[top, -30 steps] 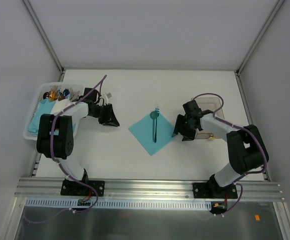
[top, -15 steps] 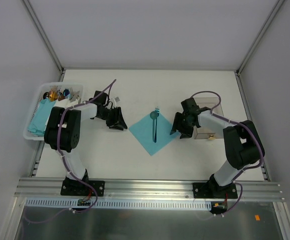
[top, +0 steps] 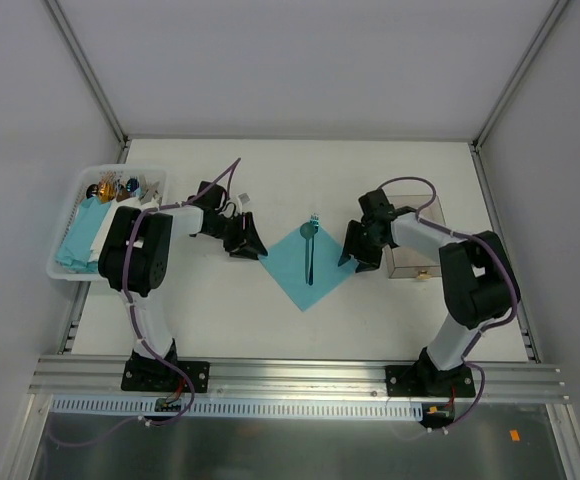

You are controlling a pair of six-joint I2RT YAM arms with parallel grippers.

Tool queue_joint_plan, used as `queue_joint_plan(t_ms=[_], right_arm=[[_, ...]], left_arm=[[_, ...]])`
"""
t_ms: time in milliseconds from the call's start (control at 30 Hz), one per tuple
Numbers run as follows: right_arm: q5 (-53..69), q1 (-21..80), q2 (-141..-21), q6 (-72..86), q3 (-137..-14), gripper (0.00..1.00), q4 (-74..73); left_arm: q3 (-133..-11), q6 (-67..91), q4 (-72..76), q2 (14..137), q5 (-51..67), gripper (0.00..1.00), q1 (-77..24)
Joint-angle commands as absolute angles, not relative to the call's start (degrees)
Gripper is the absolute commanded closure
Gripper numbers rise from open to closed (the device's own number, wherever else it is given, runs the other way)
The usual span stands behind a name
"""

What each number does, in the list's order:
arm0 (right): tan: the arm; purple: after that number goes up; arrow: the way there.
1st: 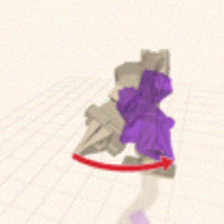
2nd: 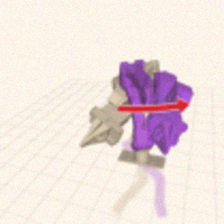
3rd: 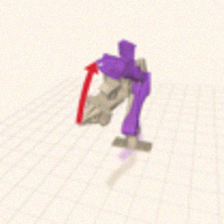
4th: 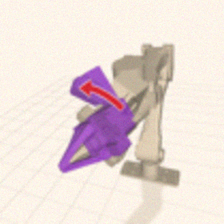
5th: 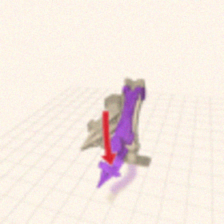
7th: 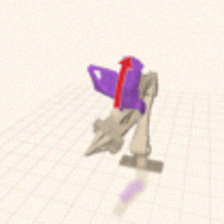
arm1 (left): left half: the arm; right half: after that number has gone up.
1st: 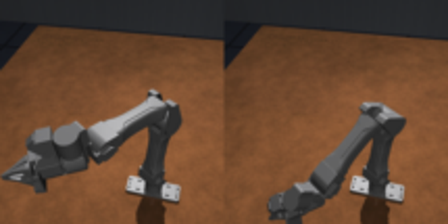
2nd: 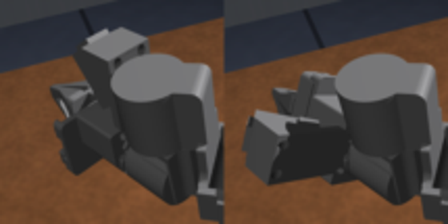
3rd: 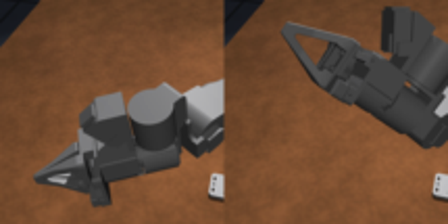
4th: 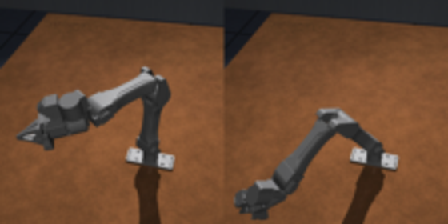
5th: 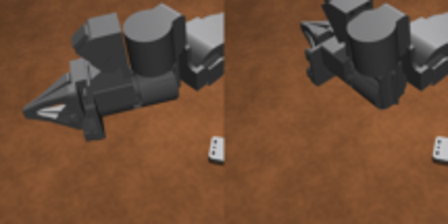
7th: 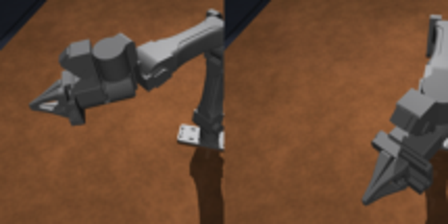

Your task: Place the utensils on the paper napkin and roll it up

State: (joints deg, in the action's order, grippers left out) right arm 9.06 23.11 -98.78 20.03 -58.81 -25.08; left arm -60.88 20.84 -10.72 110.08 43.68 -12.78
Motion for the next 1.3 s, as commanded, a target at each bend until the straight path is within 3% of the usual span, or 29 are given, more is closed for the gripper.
queue_joint_plan(t_ms=[0,567,1267], right_arm=[[9.23,23.03,-101.69,18.9,-60.55,0.45,-23.2],[11.25,23.55,-104.5,18.72,-62.93,0.5,-23.2],[16.69,24.08,-96.86,19.77,-66.18,0.48,-22.68]], left_arm=[[-60.82,20.92,-9.41,112.06,42.89,0.59,-13.36],[-61.44,23.38,-6.77,108.63,50.36,0.6,-16.7],[-60.03,19.16,-11.25,105.82,35.07,0.58,-16.7]])
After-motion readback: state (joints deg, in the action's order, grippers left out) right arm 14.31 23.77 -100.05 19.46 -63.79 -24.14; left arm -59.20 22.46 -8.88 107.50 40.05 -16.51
